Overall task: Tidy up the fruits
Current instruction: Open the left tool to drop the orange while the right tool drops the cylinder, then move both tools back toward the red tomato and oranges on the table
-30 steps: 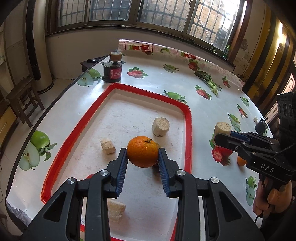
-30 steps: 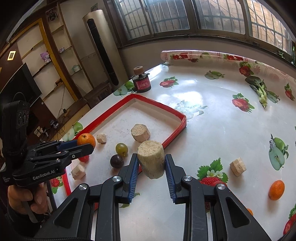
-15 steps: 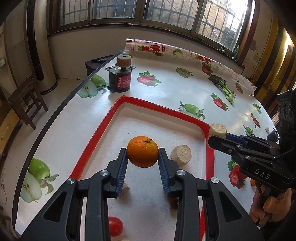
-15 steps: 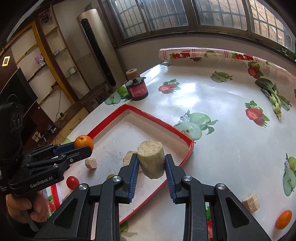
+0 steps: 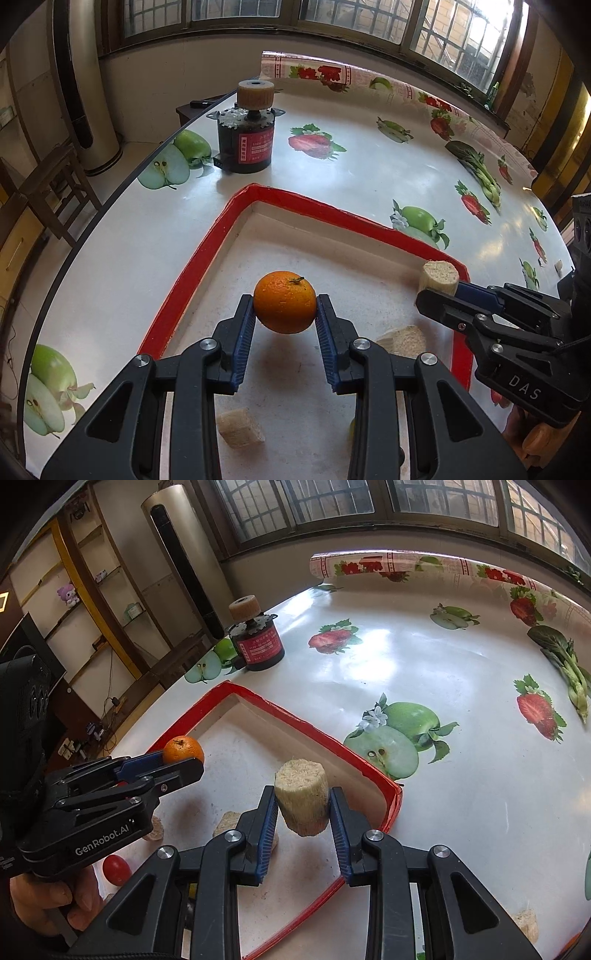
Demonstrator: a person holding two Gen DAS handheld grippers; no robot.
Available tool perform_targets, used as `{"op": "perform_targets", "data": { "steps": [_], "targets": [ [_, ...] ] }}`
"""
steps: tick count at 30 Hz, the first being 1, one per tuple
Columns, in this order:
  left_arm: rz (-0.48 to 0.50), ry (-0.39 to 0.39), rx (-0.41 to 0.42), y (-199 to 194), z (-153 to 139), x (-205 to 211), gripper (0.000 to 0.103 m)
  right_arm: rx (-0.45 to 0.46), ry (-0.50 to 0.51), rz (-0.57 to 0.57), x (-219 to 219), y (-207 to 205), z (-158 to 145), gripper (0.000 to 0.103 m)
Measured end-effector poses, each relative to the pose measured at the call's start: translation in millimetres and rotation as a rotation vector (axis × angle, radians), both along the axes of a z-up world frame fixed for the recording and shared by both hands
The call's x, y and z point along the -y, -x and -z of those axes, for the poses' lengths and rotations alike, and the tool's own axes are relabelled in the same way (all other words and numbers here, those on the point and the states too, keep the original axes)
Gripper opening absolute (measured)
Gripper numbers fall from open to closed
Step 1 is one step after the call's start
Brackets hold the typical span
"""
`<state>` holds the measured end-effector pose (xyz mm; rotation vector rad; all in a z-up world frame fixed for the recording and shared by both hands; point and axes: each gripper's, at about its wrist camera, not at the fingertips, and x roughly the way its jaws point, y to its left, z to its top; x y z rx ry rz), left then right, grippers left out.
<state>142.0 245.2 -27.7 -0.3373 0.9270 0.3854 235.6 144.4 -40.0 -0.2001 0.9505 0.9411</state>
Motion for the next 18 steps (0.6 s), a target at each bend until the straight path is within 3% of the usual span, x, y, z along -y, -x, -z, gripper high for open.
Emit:
{"op": "perform_targets", "data": {
  "steps": [5,11,18],
  "targets": [
    [-0.011,0.018,-0.036,-3.1,6.7,-4.7,0.031,-0.015,0.022,-0.010,-5.9,-3.0,9.6,0.030],
    [-0.019,-0.002,-0.077,-0.3,5.6,-0.9,0.032,-0.010,0.022,-0.025,-6.9,2.0,6.6,0.044],
    [-0.027,-0.020,-0.021,21.7,-15.5,11.8,0.032,0.010,-0.009,-0.020,16.6,15.0,-12.4,0.049]
  ]
}}
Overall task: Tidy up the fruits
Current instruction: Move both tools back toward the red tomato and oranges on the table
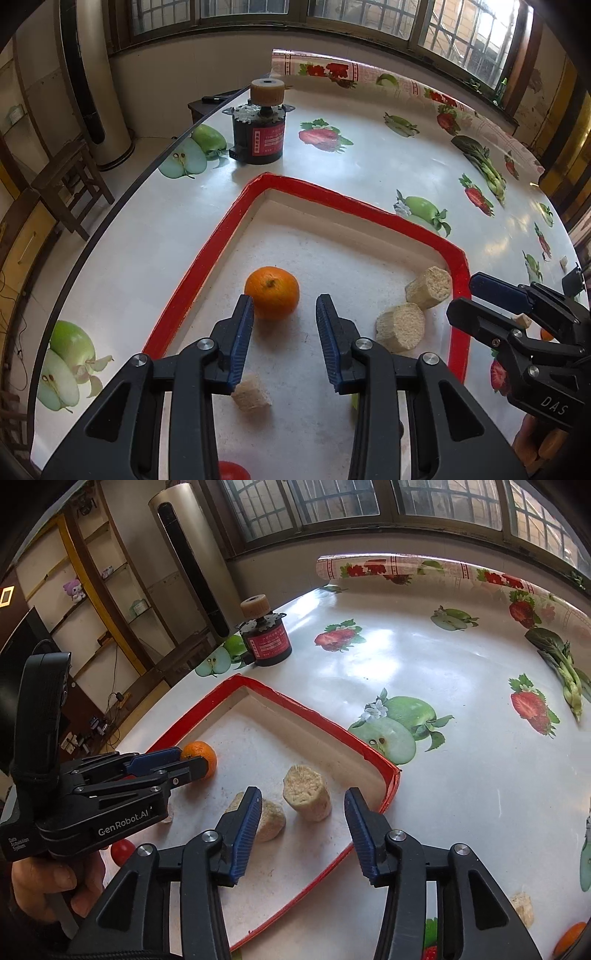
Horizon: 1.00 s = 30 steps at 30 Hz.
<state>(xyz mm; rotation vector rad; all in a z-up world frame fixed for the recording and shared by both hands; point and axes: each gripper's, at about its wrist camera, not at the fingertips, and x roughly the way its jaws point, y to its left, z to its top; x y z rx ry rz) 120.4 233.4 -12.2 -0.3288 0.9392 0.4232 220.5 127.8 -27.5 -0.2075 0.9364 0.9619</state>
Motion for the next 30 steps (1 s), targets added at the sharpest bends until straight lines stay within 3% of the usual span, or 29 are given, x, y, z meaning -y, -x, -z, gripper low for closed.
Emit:
{"op": "perform_targets", "data": {
  "steps": [5,17,30],
  "targets": [
    [0.003,0.005,0.056,19.2,-16.1,17.3,0.044,0.021,-0.030,0.001,25.7,17.5,-17.9,0.052],
    [0.048,0.007,0.097,39.8,-29.9,58.2,0.045,0.032,-0.049,0.055,101.3,51.5,-32.3,0.054],
    [0.130,0.024,0.116,44.1,-36.1,106.2,0.045,0.023,-0.039,0.190,187.5,53.1,-24.6,0.055]
  ]
}}
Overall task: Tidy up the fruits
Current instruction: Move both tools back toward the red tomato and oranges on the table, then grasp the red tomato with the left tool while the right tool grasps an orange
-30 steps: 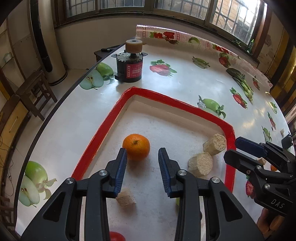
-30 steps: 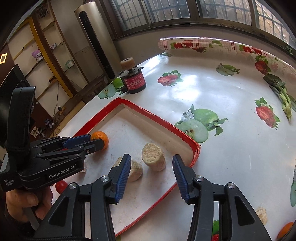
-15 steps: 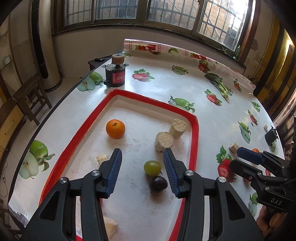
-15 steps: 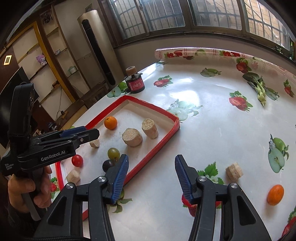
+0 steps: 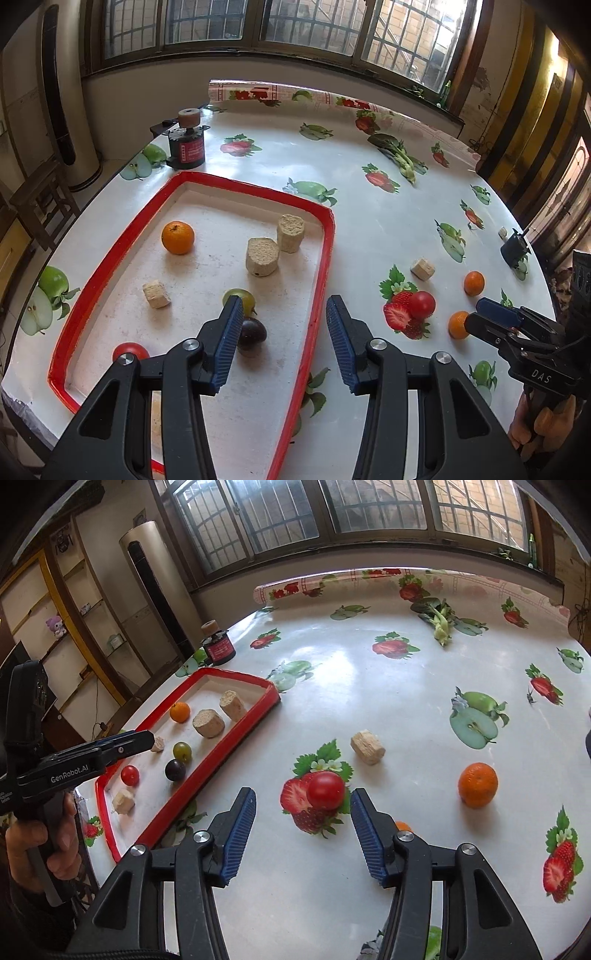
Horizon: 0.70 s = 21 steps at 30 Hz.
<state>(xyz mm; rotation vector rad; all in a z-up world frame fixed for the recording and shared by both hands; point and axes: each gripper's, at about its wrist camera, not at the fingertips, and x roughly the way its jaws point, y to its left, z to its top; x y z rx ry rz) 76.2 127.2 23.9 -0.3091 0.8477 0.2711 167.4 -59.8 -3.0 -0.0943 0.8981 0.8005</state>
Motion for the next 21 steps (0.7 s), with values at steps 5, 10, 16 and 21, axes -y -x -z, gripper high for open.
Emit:
{"op": "perform_targets", "data": {
  "steps": [5,10,16,21],
  "targets": [
    [0.054,0.006,-0.005,-6.5,3.8,25.3,0.045,-0.013,0.008,0.060,30.5,-5.4,7.7,0.055],
    [0.112,0.024,-0.025,-18.2,12.1,51.9,0.045,-0.026,0.018,0.110,56.9,-9.7,15.7,0.055],
    [0.173,0.039,-0.046,-34.5,20.0,78.8,0.045,-0.046,0.029,0.156,78.4,-16.9,26.3,0.056],
    [0.197,0.046,-0.070,-49.5,27.9,90.1,0.045,-0.044,0.029,0.134,73.3,-16.2,31.6,0.056]
  ]
}}
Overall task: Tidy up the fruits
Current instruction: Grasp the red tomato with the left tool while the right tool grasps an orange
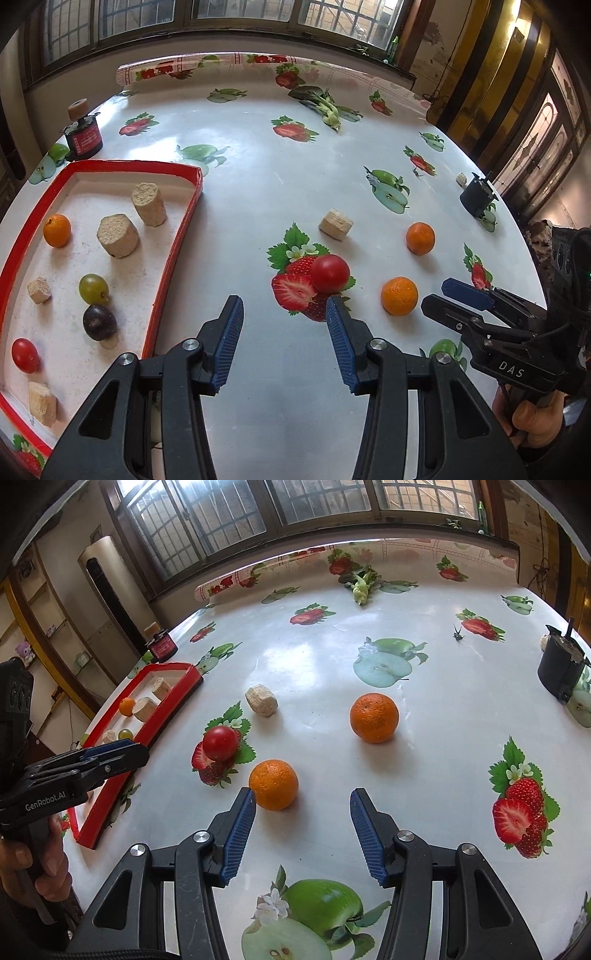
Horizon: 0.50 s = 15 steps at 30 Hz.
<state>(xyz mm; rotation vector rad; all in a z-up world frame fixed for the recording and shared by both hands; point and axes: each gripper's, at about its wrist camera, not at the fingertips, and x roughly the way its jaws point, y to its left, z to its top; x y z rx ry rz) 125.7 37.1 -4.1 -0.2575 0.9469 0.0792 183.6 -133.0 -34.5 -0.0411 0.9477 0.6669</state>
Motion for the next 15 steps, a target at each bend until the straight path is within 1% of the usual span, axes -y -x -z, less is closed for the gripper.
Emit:
{"op": "perform_targets", "data": {
  "steps": [5,9,15],
  "targets": [
    [0.019,0.020,-0.018,-14.3,8.4,6.3,0.045,0.042,0.036,0.041,2.5,-15.7,0.9,0.056],
    [0.045,0.026,-0.020,-29.2,14.1,15.5,0.044,0.045,0.051,0.084,6.8,-40.9,3.6,0.056],
    [0.063,0.030,-0.054,-53.0,34.4,24.0,0.044,0.027,0.083,0.087,-2.1,-68.0,17.1,0.055]
  ]
}}
